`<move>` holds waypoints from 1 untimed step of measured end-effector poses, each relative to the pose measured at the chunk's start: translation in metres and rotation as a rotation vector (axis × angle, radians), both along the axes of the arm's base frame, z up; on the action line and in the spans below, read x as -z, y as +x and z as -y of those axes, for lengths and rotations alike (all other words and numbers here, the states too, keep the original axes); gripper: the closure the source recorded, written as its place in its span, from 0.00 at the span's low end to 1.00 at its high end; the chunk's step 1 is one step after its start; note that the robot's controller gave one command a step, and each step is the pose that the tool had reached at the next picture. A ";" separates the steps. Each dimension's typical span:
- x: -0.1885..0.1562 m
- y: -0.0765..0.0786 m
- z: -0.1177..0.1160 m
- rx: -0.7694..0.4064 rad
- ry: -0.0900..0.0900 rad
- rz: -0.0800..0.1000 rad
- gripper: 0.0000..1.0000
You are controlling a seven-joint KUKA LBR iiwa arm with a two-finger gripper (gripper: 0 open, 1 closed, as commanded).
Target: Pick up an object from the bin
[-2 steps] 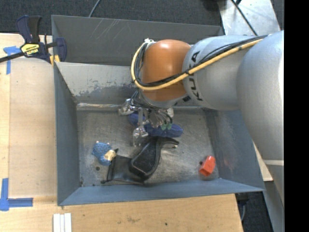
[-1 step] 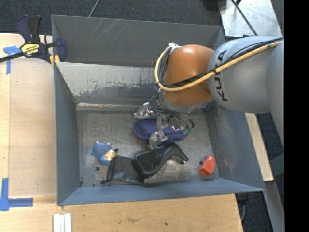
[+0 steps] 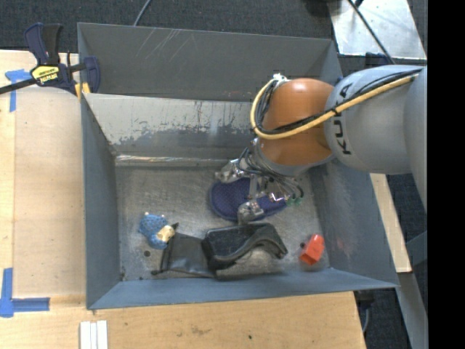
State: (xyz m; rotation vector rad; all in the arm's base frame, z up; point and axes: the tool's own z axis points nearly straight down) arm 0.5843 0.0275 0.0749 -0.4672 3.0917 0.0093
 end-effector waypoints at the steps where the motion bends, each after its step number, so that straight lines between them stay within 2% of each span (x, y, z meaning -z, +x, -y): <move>1: -0.002 0.001 -0.001 -0.003 -0.003 0.003 1.00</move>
Offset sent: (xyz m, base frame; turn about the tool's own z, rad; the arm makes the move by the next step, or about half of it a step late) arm 0.0000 0.0000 0.0000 0.0000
